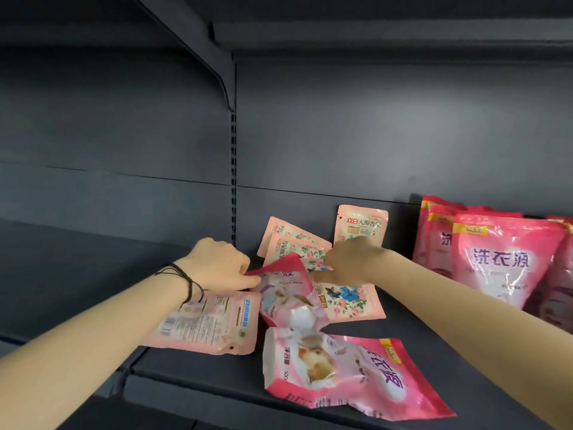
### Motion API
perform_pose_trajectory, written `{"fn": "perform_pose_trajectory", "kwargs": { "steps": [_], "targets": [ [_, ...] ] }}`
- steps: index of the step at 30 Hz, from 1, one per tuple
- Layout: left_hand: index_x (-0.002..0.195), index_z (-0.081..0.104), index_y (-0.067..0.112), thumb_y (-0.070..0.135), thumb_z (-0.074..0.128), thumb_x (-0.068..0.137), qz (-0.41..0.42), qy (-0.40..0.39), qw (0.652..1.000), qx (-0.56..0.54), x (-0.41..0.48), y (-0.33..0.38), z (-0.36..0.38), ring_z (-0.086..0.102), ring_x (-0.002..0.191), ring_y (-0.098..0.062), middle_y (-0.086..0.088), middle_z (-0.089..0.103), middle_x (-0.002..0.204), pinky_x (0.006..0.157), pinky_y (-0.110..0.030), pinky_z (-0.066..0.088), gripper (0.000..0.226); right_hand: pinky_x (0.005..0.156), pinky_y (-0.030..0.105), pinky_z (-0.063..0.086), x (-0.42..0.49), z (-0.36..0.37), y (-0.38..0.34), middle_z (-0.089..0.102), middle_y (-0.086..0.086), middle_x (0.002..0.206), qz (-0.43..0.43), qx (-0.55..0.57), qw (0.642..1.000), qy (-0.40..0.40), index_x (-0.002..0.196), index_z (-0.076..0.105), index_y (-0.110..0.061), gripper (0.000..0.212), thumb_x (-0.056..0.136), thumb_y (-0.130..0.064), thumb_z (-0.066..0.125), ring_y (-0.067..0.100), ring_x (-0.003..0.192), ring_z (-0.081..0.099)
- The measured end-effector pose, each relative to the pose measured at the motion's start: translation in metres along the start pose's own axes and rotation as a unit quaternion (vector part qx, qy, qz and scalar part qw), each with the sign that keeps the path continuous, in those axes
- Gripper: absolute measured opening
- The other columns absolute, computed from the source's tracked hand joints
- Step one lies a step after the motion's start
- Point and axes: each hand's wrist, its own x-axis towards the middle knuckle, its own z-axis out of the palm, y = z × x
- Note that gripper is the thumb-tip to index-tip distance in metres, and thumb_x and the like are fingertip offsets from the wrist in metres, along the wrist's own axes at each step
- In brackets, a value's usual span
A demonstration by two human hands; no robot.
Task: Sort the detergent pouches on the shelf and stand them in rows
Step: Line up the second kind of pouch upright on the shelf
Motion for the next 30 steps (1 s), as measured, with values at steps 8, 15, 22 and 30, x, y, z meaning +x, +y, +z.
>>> {"fn": "perform_pose_trajectory", "kwargs": {
  "steps": [8,15,22,30],
  "targets": [
    [0.095,0.062,0.034,0.083,0.021,0.076,-0.020,-0.035,0.999,-0.034,0.030,-0.017,0.035,0.058,0.083,-0.010,0.013,0.063,0.085,0.066,-0.030,0.030,0.066,0.057,0.028,0.038,0.049,0.023,-0.004,0.057,-0.001,0.074,-0.005,0.100,0.994,-0.035,0.100,0.062,-0.009,0.075,0.091,-0.071,0.021,0.021,0.072,0.059],
    [0.111,0.053,0.039,0.080,0.028,0.077,-0.051,-0.063,0.978,-0.193,0.048,-0.009,0.061,0.056,0.081,-0.008,0.017,0.056,0.084,0.062,-0.026,0.037,0.059,0.059,0.027,0.043,0.083,0.037,-0.024,0.058,-0.001,0.080,0.054,0.185,0.980,-0.053,0.102,0.058,-0.016,0.062,0.091,-0.069,0.027,0.019,0.076,0.060],
    [0.125,0.050,0.033,0.081,0.041,0.074,-0.105,-0.121,0.929,-0.334,0.061,-0.010,0.074,0.044,0.095,-0.011,0.004,0.051,0.117,0.061,-0.023,0.034,0.070,0.052,0.021,0.041,0.095,0.037,-0.035,0.048,-0.002,0.065,0.142,0.347,0.925,-0.057,0.069,0.049,-0.012,0.041,0.098,-0.039,0.042,0.012,0.058,0.048],
    [0.144,0.032,0.026,0.074,0.052,0.077,-0.129,-0.138,0.849,-0.493,0.054,-0.017,0.062,0.047,0.121,-0.014,0.000,0.043,0.145,0.094,-0.030,0.041,0.084,0.046,0.015,0.030,0.069,0.036,-0.043,0.042,-0.003,0.060,0.224,0.644,0.713,0.166,0.062,0.045,-0.014,0.036,0.098,-0.016,0.051,0.011,0.054,0.036]
  ]
}}
